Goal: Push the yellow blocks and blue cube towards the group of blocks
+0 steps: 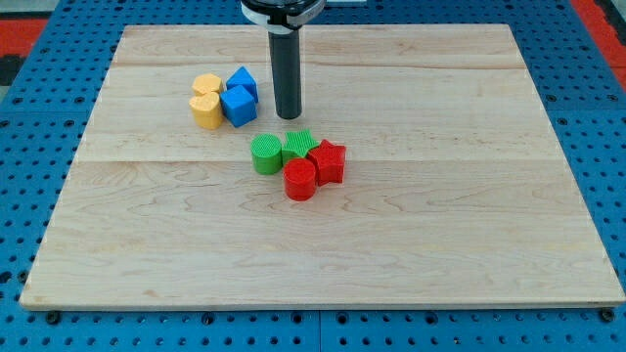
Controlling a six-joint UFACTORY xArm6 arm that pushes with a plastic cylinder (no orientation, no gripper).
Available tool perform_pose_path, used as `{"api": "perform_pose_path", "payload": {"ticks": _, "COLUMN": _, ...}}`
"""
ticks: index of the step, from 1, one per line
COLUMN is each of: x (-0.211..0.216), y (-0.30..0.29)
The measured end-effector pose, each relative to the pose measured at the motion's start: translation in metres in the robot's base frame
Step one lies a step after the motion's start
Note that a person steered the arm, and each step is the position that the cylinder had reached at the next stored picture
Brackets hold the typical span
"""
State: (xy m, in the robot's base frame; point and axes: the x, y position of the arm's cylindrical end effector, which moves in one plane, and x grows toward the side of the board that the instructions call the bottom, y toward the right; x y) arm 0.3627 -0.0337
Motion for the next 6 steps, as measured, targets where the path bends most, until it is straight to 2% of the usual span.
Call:
{"api": "perform_pose_path", "payload": {"ticks": 3, "x": -0.053, "y": 0.000}}
{"api": "perform_pose_path", "payload": {"ticks": 4, "x": -0.082, "y": -0.026}}
{"api": "perform_pose_path", "payload": {"ticks": 5, "x": -0.102, "y": -0.080}}
{"api": "perform_pose_path", "payload": {"ticks": 6, "x": -0.093, "y": -0.134}}
